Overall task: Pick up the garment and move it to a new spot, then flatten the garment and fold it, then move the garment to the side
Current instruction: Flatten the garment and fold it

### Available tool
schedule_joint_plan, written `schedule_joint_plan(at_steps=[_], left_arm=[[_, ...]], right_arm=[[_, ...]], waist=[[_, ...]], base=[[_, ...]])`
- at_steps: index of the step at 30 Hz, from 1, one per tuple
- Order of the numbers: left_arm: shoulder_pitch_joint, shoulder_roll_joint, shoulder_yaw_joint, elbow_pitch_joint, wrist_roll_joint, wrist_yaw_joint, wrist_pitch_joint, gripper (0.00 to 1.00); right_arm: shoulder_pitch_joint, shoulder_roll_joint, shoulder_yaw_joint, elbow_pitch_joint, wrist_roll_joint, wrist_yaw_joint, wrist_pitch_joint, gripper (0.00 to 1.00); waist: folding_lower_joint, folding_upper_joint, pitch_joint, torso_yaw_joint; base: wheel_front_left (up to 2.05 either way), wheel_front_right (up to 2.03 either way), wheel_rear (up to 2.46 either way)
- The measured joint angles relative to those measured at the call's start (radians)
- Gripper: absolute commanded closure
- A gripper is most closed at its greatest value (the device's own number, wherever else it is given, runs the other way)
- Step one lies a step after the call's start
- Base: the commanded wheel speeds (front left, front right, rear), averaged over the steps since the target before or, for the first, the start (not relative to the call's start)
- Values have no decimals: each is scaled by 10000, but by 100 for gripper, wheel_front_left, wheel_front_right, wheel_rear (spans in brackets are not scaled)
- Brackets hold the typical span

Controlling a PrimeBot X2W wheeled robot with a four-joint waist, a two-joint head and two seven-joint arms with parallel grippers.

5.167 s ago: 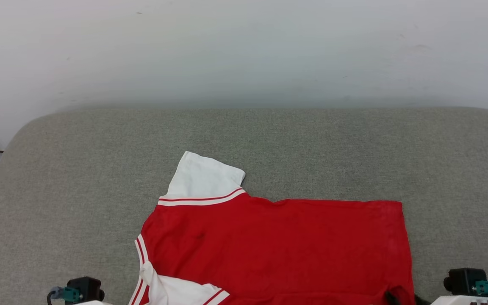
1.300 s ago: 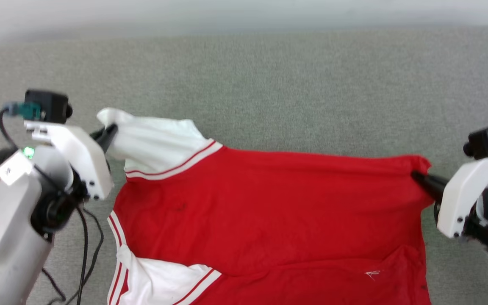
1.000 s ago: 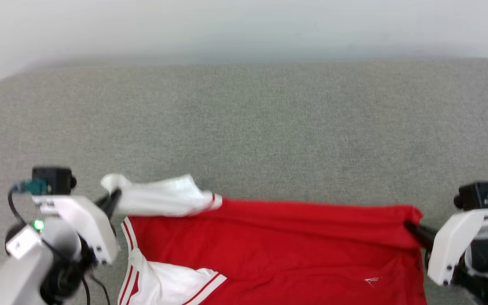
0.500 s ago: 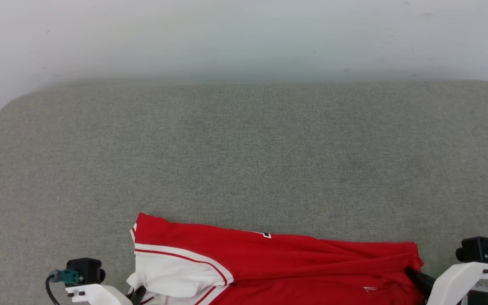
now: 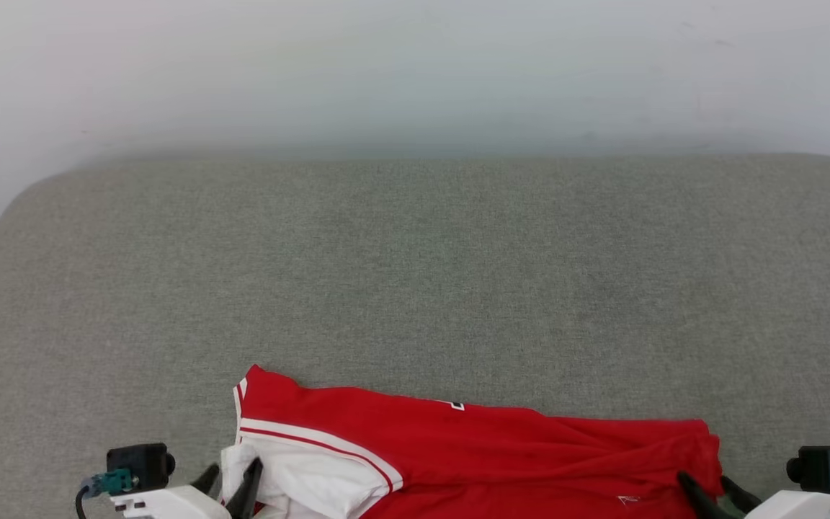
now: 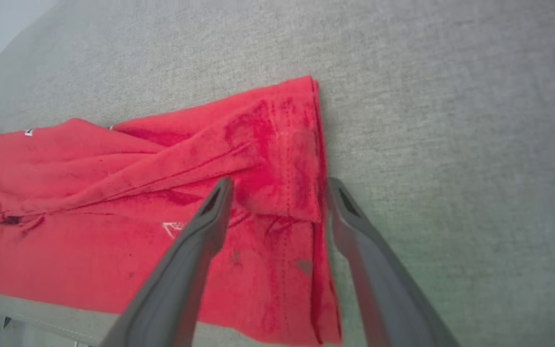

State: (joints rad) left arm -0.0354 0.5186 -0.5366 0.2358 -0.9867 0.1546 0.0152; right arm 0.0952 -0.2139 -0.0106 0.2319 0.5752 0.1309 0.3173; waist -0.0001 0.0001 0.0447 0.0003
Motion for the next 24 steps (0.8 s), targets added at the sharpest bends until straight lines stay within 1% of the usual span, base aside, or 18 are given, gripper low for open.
schedule_joint_plan(at_steps=[3,4,6,9,13,19,21,24], left_arm=[[-110,29,82,-242,407,71,-681,0],[-169,81,203,-535,857,213,-1375,0],[-221,63,320,-826,1097,368,-1918,0],[-344,15,476,-1177,1547,556,-2416,0],[-561,-213,708,-1816,2276,861,-2675,0],[-721,-671,1149,-2872,3438,1185,-2754,0],[-726,-882,1310,-3212,3799,1187,-2754,0],[-710,-1028,1455,-3557,4199,1124,-2754,0]], right_arm=[[305,-63,-184,-669,-81,2,105,0],[620,-173,-537,-1216,-136,2,535,0],[787,-234,-871,-1488,-115,2,1170,0],[915,-360,-1427,-1810,-125,2,1983,0],[929,-453,-1728,-2240,-257,2,2809,0],[457,-416,-1459,-2428,-378,2,3386,0],[270,-385,-1352,-2276,-391,2,3540,0],[87,-326,-1198,-1933,-397,2,3693,0]], waist=[[0,0,-97,29],[1,0,-167,25],[0,-1,-202,17],[0,0,-198,40],[0,-1,-85,171],[1,0,326,443],[2,0,463,577],[2,0,707,785]], base=[[0,0,0],[0,0,0],[0,0,0],[0,0,0],[0,0,0],[0,0,0],[0,0,0],[0,0,0]])
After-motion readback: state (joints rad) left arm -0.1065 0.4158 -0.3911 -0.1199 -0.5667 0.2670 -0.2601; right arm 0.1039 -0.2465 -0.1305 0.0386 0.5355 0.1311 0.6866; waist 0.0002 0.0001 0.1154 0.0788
